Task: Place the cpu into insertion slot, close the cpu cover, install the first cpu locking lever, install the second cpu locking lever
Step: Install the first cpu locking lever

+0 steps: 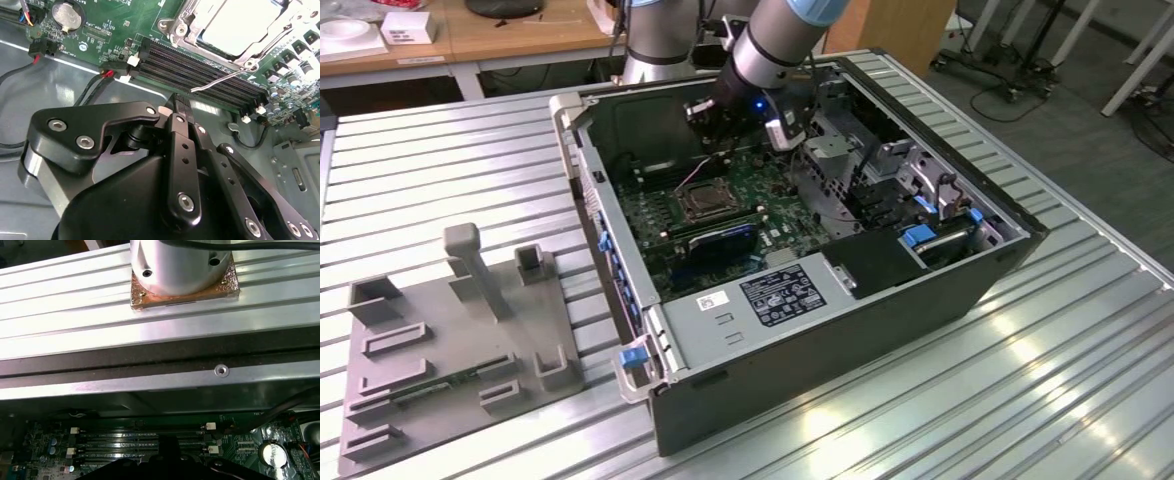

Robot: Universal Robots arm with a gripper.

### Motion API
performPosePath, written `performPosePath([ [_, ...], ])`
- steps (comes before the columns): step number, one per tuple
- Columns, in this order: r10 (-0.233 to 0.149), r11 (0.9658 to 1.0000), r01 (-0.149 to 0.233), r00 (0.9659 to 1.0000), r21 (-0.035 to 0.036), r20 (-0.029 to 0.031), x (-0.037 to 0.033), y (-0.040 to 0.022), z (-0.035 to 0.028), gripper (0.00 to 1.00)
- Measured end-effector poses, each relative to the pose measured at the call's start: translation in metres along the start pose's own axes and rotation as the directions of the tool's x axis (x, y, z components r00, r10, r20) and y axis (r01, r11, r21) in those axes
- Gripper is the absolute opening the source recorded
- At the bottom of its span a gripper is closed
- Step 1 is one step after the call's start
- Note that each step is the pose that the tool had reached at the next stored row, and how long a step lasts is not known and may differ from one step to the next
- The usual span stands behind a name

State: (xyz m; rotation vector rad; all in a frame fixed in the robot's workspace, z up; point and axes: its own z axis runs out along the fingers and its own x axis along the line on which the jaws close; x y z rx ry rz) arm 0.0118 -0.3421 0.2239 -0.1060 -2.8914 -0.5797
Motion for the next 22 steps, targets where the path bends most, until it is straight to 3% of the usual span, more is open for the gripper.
performPosePath([
  [14,-0.017,0.9999,0.017,0.9998,0.0041,-0.0067,0.0099,-0.0017,0.0014,0.11],
  [22,-0.017,0.9998,0.017,0.9998,0.0047,-0.0068,0.0102,-0.0116,-0.0026,0.11],
])
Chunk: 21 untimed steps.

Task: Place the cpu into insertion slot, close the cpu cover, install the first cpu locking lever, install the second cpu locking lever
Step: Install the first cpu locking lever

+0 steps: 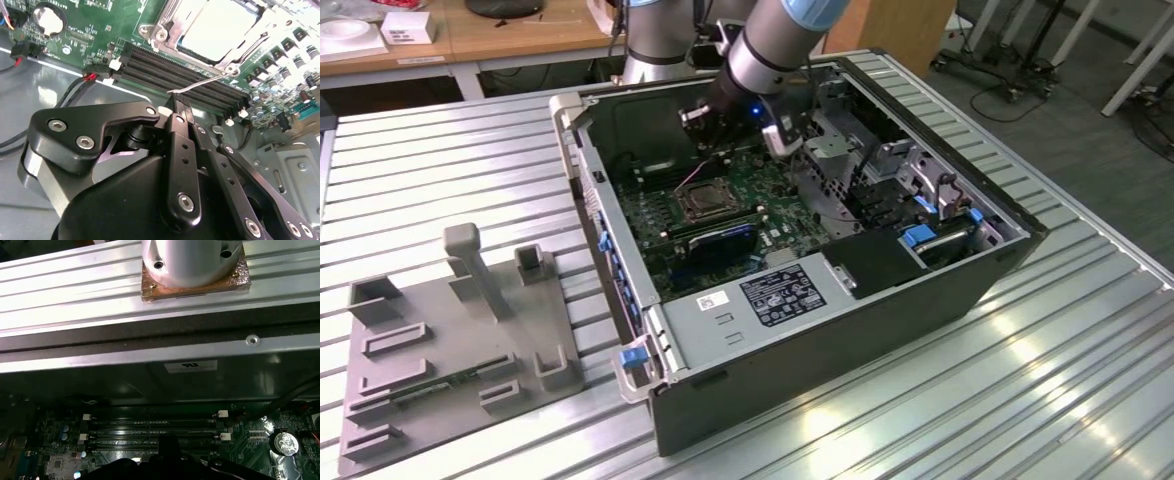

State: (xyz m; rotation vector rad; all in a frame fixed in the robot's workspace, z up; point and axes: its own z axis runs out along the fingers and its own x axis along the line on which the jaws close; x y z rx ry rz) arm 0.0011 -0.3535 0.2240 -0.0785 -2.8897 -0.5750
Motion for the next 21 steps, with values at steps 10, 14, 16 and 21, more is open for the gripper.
performPosePath([
  [10,-0.001,1.0000,0.001,1.0000,0.0002,-0.0003,-0.0014,-0.0030,0.0060,0.11],
  [14,0.000,1.0000,0.000,1.0000,0.0002,-0.0003,-0.0041,-0.0044,0.0094,0.11],
  [16,0.000,1.0000,0.000,1.0000,0.0002,-0.0002,-0.0074,-0.0049,0.0107,0.11],
  [21,-0.001,1.0000,0.001,1.0000,0.0002,-0.0003,-0.0151,-0.0058,0.0132,0.11],
])
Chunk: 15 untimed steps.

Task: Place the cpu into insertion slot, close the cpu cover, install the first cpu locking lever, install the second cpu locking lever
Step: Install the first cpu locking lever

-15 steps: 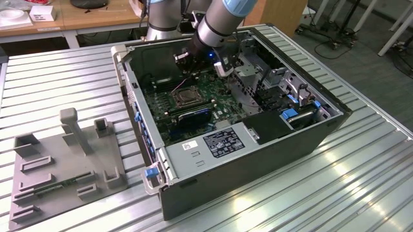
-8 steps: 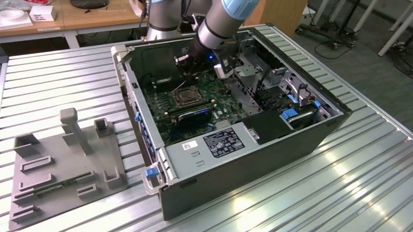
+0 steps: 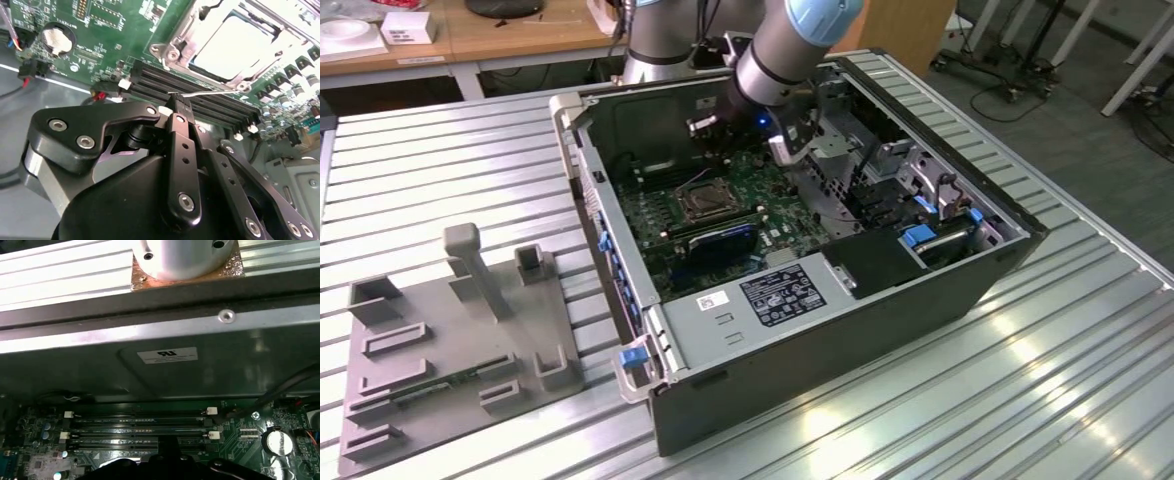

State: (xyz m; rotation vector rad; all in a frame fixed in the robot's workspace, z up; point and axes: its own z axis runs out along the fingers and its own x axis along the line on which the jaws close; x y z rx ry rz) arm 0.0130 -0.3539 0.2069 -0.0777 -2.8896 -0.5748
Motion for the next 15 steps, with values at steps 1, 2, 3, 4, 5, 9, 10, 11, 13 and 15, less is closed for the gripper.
performPosePath([
  [1,0.000,1.0000,0.000,1.0000,0.0000,0.0000,-0.0009,-0.0003,0.0007,0.11],
  [2,0.000,1.0000,0.000,1.0000,0.0000,0.0000,-0.0017,-0.0006,0.0015,0.11],
  [3,0.000,1.0000,0.000,1.0000,0.0000,0.0000,-0.0022,-0.0009,0.0022,0.11],
  [4,0.000,1.0000,0.000,1.0000,-0.0001,0.0001,-0.0025,-0.0012,0.0031,0.11],
  [5,0.000,1.0000,0.000,1.0000,-0.0001,0.0001,-0.0027,-0.0016,0.0039,0.11],
  [9,0.000,1.0000,0.000,1.0000,-0.0003,0.0000,-0.0034,-0.0026,0.0068,0.11],
  [10,0.000,1.0000,0.000,1.0000,-0.0002,0.0000,-0.0035,-0.0028,0.0072,0.11],
  [11,0.000,1.0000,0.000,1.0000,-0.0002,0.0000,-0.0035,-0.0029,0.0075,0.11],
  [13,-0.001,1.0000,0.001,1.0000,0.0000,-0.0007,-0.0037,-0.0025,0.0082,0.11],
  [15,-0.004,1.0000,0.004,1.0000,-0.0006,-0.0015,-0.0037,-0.0021,0.0086,0.11],
])
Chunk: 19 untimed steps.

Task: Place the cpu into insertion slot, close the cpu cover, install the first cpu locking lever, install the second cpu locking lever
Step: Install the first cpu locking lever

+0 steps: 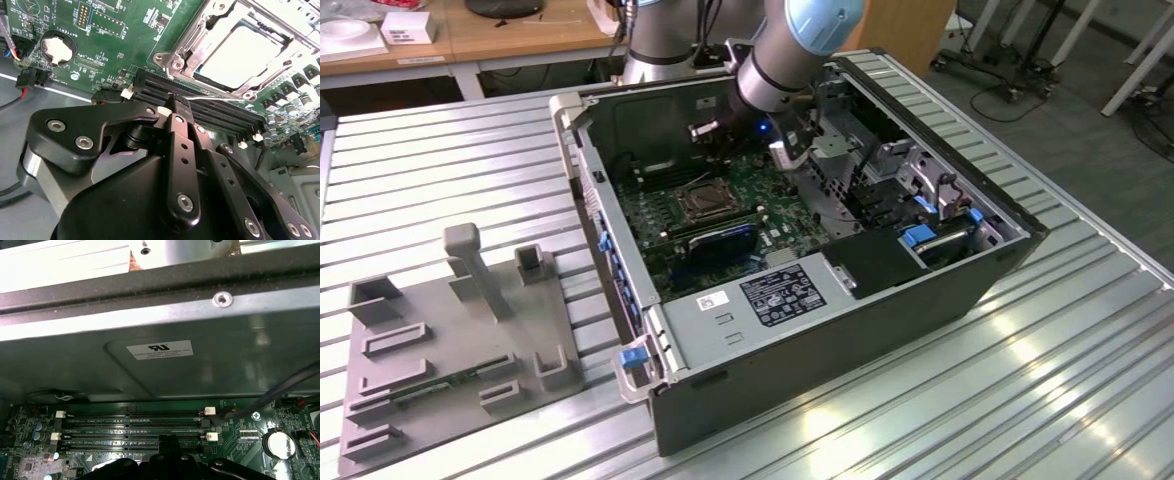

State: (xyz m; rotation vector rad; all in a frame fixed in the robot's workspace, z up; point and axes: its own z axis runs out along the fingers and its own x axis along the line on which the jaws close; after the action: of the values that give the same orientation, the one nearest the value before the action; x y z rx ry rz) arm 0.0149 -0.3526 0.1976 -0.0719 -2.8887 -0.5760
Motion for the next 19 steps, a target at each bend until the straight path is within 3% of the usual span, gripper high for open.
performPosePath([
  [4,-0.005,1.0000,0.005,1.0000,0.0007,-0.0021,0.0000,0.0001,0.0006,0.11],
  [10,-0.040,0.9992,0.040,0.9991,0.0065,-0.0167,-0.0003,0.0003,0.0012,0.11],
  [19,-0.052,0.9986,0.052,0.9984,0.0089,-0.0219,-0.0003,0.0034,0.0027,0.11],
])
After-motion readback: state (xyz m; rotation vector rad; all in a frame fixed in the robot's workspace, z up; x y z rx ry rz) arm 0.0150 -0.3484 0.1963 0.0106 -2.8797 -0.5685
